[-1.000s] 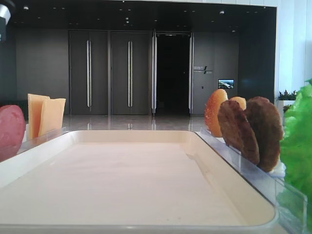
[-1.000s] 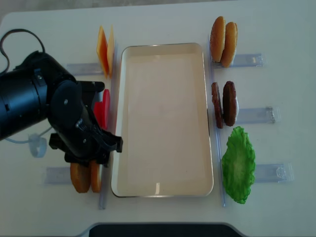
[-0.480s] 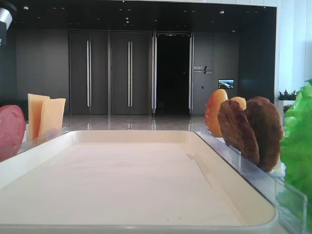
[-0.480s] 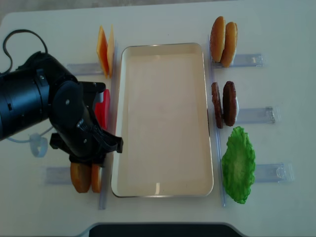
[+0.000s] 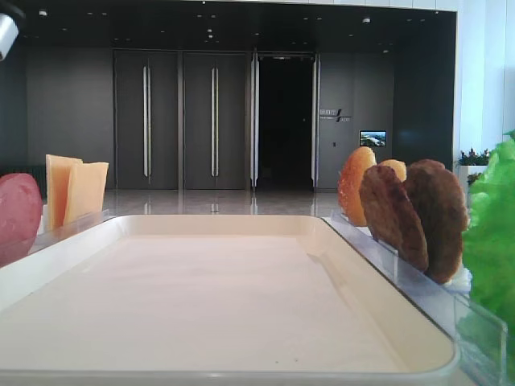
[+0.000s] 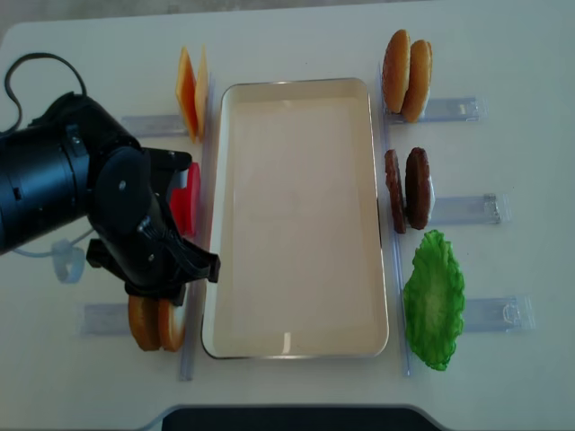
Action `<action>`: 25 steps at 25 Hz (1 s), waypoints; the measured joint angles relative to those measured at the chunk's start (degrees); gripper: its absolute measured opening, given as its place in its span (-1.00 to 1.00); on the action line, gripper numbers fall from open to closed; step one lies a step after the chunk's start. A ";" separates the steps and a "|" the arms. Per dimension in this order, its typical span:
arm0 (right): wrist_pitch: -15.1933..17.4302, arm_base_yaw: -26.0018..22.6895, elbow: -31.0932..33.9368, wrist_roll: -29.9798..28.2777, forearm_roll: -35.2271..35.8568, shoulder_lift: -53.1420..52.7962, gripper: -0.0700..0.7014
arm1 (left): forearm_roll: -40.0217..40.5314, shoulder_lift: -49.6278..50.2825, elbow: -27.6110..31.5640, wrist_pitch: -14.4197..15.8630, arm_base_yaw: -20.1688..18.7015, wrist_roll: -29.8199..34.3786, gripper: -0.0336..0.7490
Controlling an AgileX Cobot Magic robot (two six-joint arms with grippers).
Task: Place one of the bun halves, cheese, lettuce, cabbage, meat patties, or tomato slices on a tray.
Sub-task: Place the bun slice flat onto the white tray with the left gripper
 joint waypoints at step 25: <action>0.00 0.00 0.00 0.00 0.00 0.00 -0.02 | -1.15 -14.69 -9.24 4.12 0.00 2.19 -0.56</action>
